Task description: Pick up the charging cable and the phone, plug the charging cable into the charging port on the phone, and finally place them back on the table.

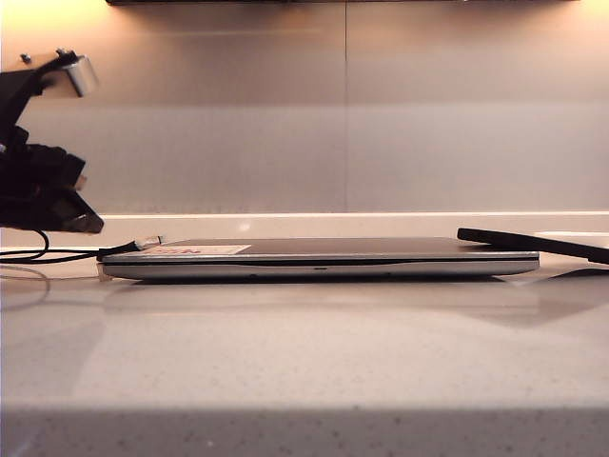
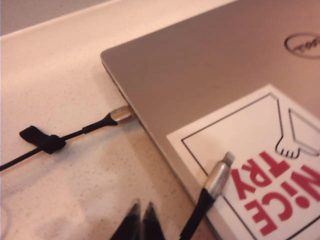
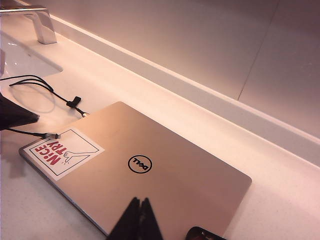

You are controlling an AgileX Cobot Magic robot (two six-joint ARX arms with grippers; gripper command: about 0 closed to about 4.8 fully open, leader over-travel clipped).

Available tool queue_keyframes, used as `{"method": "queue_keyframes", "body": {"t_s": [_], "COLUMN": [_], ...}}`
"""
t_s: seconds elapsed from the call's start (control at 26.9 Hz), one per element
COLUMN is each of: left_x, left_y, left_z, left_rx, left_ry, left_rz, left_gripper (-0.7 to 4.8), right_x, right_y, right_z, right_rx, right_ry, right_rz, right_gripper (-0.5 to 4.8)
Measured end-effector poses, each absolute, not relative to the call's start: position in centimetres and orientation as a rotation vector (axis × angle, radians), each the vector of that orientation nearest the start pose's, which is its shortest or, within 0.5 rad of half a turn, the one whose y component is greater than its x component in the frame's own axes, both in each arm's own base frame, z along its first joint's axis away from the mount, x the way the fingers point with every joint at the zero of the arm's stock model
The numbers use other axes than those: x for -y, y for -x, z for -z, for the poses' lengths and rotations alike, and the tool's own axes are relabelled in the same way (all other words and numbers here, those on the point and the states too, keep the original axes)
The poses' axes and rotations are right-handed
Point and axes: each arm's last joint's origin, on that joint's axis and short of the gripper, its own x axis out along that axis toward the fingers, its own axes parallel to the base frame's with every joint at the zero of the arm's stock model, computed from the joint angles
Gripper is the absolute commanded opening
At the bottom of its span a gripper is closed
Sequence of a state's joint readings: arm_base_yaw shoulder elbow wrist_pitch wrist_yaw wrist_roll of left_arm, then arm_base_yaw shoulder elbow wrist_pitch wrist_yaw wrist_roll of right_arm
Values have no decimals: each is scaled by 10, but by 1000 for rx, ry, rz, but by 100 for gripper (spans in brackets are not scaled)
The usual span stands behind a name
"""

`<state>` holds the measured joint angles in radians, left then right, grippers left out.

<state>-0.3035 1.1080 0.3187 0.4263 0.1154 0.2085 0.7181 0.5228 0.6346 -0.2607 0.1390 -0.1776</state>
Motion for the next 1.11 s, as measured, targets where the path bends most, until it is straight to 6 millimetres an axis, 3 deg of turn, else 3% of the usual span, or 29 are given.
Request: {"method": "queue_keyframes", "body": {"t_s": [0.11, 0.41, 0.89, 1.11], "left_x": [65, 65, 65, 67], "left_y": [-197, -197, -197, -203], "left_z": [-174, -174, -174, -159], "left_rx": [-304, -269, -263, -337], "left_ry": [-284, -435, -479, -483], "left_rz": [458, 483, 490, 506], "left_gripper": [292, 290, 285, 285], "right_x": [-78, -78, -78, -78], "right_y": [-96, -95, -95, -95], "right_z": [-308, -308, -308, -308], "right_rx": [-86, -85, -85, -85], "right_ry": [235, 235, 235, 235], "right_rz": [-590, -590, -590, -590], "right_gripper": [-2, -2, -2, -2]}}
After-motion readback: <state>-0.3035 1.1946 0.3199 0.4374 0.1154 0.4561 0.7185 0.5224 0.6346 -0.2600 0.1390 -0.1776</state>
